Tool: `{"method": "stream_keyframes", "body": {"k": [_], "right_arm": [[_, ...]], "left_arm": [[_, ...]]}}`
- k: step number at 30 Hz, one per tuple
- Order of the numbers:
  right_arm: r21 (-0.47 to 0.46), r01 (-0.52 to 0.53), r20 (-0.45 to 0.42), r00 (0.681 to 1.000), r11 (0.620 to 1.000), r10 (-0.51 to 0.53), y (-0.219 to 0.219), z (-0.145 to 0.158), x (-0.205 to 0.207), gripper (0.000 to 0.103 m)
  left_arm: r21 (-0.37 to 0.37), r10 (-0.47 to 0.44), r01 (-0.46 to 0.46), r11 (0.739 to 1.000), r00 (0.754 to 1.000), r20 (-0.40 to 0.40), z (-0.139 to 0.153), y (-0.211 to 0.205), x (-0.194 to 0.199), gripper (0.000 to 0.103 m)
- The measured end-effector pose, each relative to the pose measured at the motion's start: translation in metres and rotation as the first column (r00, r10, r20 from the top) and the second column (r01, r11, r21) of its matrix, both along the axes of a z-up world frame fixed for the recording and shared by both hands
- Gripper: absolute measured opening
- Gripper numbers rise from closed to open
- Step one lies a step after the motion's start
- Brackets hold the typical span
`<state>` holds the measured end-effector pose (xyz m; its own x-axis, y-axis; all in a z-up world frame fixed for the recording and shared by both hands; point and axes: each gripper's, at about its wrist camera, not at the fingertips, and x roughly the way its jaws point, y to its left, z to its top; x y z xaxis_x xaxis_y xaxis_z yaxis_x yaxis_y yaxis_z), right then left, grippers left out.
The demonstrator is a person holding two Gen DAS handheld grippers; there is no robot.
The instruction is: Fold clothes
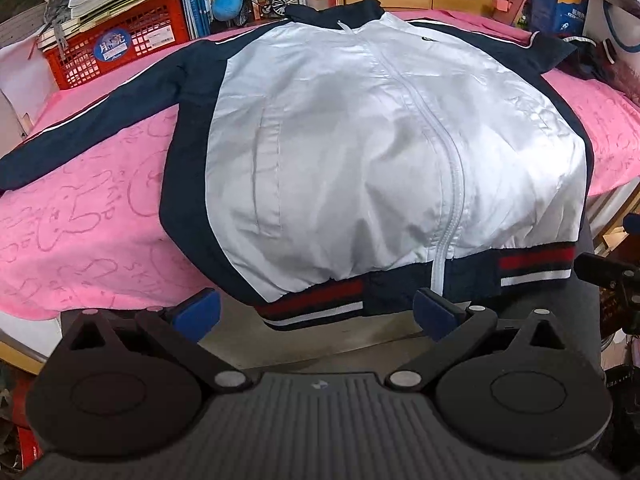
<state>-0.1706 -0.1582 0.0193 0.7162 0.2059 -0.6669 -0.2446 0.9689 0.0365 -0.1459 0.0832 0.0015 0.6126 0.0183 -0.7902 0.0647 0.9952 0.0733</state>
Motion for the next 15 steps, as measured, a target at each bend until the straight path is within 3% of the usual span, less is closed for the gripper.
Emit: {"method": "stream_keyframes", "body": {"k": [12,15], "right_arm": [[-0.022,-0.018,0.025,1.000,1.000,0.018,0.0090,0.0051,-0.0043,0.103],[-0.032,-0.019,0.045,0.999,0.999,0.021,0.0085,0.0075,-0.0032,0.103]], "left_arm": [[-0.001,0.002,-0.002,1.000,1.000,0.013,0.0010,0.0024,-0.0017,0.103],[0.003,-0.016,0.016,1.000,0.999,0.049,0.0077,0.0057,0.0038,0.103]]}}
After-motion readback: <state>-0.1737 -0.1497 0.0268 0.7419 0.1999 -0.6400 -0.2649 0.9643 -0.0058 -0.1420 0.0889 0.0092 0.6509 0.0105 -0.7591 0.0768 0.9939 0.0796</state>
